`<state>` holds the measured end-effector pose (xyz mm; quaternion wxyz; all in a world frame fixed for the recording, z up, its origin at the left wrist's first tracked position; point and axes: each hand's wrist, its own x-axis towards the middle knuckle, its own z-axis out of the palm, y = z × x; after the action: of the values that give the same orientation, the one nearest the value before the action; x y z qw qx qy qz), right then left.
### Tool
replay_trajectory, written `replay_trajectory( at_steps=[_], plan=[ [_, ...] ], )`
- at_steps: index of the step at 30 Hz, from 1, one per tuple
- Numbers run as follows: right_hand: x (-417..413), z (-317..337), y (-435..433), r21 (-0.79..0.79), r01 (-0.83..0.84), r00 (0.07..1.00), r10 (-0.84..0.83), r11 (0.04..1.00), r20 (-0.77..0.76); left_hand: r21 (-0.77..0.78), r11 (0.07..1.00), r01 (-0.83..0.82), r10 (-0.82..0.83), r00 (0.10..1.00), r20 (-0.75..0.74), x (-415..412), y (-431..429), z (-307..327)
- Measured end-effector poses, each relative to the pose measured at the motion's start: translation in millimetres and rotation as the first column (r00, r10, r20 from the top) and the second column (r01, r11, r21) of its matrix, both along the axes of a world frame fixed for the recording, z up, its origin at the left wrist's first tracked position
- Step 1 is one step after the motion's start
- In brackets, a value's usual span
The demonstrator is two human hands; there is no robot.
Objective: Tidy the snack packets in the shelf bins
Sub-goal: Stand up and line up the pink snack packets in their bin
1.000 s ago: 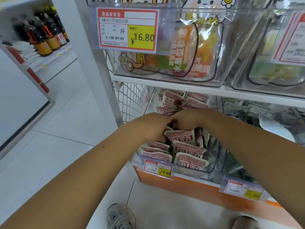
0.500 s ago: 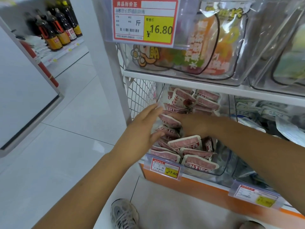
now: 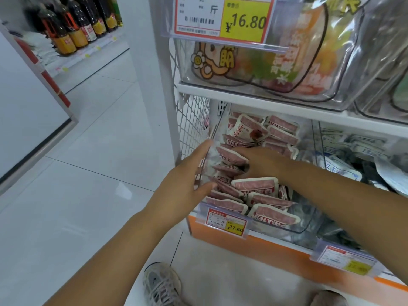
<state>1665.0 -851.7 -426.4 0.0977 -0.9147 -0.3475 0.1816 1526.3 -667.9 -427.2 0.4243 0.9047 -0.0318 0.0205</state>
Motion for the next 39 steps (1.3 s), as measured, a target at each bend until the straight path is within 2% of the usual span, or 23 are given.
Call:
replay_trajectory(
  at_steps=[2, 4, 8, 11, 13, 21, 25, 29, 31, 34, 39],
  plan=[
    [2.5, -3.3, -1.8, 0.012, -0.005, 0.996, 0.006, 1.000, -0.093, 0.119, 0.992, 0.030, -0.039, 0.996, 0.078, 2.6, 0.8, -4.0],
    [4.7, -8.3, -3.7, -0.033, -0.038, 0.988, 0.033, 0.999, -0.148, 0.215, 0.976, 0.033, -0.052, 0.995, 0.086, 3.5, 0.1, -8.0],
    [1.6, -11.7, -2.7, -0.133, -0.092, 0.996, 0.090, 0.987, -0.018, 0.235, 0.972, 0.005, -0.040, 0.989, 0.142, 1.9, -1.2, -13.1],
    [-5.5, -10.9, -3.2, -0.042, -0.083, 0.989, 0.088, 0.996, 0.119, 0.245, 0.970, -0.007, -0.038, 0.983, 0.181, 2.2, 0.9, -13.7],
    [-6.6, -10.2, -4.8, 0.023, -0.078, 0.987, 0.074, 0.997, 0.144, 0.254, 0.967, 0.003, -0.049, 0.984, 0.171, 2.5, 2.4, -14.4],
    [-7.1, 0.8, -7.5, 0.203, 0.066, 0.996, -0.077, 0.977, 0.047, 0.280, 0.959, 0.050, -0.074, 0.994, 0.077, -4.4, 0.6, -7.7],
    [-7.2, 6.3, -11.1, 0.319, 0.158, 0.985, -0.124, 0.934, -0.123, 0.279, 0.959, 0.049, -0.065, 0.997, 0.046, -6.2, 0.4, -5.1],
    [-11.4, 17.3, -7.5, 0.146, 0.118, 0.971, -0.083, 0.982, -0.224, 0.307, 0.951, 0.034, -0.052, 0.997, 0.052, -6.5, 0.0, -4.3],
    [-15.8, 17.8, -7.4, 0.145, 0.122, 0.969, -0.087, 0.982, -0.231, 0.309, 0.950, 0.039, -0.054, 0.998, 0.040, -8.2, 0.2, -4.6],
    [-16.5, 16.2, -8.8, 0.213, 0.147, 0.982, -0.118, 0.966, -0.145, 0.346, 0.938, 0.033, -0.063, 0.995, 0.077, -7.0, 0.0, -5.1],
    [-20.6, 17.7, -0.6, 0.052, -0.012, 0.983, 0.022, 0.999, -0.184, 0.483, 0.874, -0.058, -0.060, 0.973, 0.224, -1.5, -15.8, -2.8]
  ],
)
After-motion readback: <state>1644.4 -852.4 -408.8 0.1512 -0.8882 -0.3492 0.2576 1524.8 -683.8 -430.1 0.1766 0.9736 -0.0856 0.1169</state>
